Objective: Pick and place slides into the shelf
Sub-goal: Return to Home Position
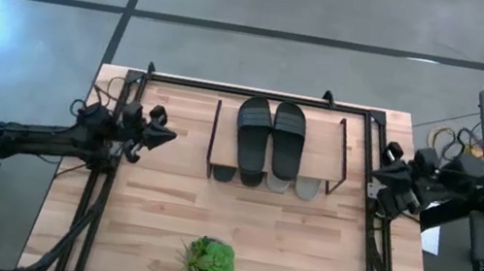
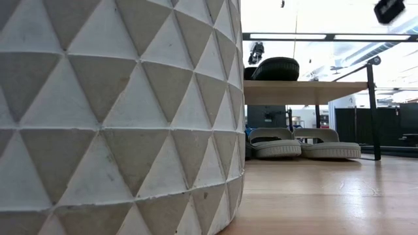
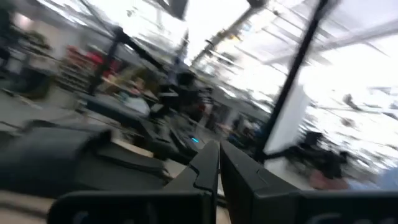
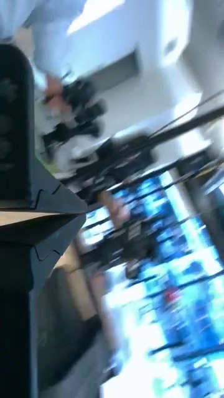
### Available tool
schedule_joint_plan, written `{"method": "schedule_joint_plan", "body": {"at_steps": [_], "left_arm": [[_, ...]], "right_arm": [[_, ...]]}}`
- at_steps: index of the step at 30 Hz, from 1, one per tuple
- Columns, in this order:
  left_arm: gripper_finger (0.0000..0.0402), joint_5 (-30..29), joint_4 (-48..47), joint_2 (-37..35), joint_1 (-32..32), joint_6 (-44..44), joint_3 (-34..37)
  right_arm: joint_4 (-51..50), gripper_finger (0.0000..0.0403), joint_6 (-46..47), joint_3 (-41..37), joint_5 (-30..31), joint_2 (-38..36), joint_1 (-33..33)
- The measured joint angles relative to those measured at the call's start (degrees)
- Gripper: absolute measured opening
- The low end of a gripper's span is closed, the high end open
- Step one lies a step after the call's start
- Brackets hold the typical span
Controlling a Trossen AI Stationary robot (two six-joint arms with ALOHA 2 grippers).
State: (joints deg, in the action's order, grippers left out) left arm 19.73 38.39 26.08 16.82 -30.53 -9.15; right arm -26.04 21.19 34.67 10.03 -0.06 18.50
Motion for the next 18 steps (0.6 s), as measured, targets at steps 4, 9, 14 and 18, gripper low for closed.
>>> {"method": "schedule_joint_plan", "body": {"at_steps": [4, 9, 14, 18], "left_arm": [[0.0002, -5.17, 0.05, -7.47, 0.36, 0.89, 4.38], [0.0002, -6.73, 0.16, -15.34, 0.43, 0.91, 8.27], [0.0002, -6.76, -8.54, -21.29, 0.66, 1.96, 8.62], [0.0002, -6.76, -15.39, -24.5, 1.46, 1.43, 8.64]], "right_arm": [[12.41, 0.0008, -3.65, -5.31, -6.63, 0.36, 0.0], [25.26, 0.0009, 0.91, -14.76, -8.2, 4.41, -0.05], [34.75, 0.0009, -0.78, -19.3, -3.95, 6.58, -0.4], [31.52, 0.0009, 0.63, -20.11, 3.49, 5.31, -3.41]]}}
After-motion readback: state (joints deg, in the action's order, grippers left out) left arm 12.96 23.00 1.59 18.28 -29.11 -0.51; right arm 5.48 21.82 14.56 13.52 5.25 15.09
